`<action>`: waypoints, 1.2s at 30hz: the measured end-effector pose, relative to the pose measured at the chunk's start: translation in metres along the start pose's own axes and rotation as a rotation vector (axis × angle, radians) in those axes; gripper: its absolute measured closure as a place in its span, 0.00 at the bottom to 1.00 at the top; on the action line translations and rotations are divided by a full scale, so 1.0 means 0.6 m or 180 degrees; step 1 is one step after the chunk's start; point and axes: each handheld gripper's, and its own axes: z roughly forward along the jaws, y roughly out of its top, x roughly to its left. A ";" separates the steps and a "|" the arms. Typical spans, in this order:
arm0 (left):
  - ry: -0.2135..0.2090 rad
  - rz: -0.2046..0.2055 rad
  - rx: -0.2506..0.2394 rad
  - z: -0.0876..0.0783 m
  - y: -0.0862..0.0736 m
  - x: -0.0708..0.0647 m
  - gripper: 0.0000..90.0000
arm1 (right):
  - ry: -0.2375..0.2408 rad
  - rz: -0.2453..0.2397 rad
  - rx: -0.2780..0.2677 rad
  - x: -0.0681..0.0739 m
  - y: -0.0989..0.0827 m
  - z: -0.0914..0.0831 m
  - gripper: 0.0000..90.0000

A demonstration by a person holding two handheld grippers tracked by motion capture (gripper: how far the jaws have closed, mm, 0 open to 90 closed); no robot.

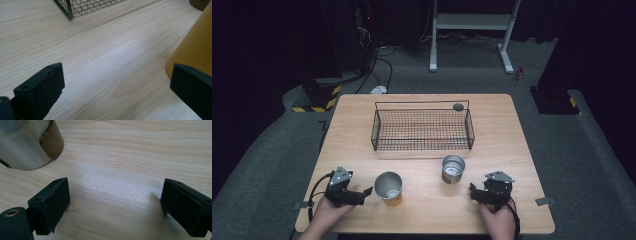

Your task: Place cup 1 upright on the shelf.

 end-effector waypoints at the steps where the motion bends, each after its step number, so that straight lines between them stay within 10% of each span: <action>1: -0.0005 0.0011 -0.0028 -0.003 0.001 0.001 0.00 | 0.0000 0.0000 0.0000 0.000 0.000 0.000 0.10; 13: -0.0173 -0.0131 -0.0433 -0.038 0.011 0.005 0.01 | 0.0000 0.0000 0.0000 0.000 0.000 0.000 0.10; 36: -0.0555 0.0208 -0.0896 -0.074 0.038 -0.061 0.00 | -0.0002 -0.0012 -0.0004 0.000 0.000 0.001 0.10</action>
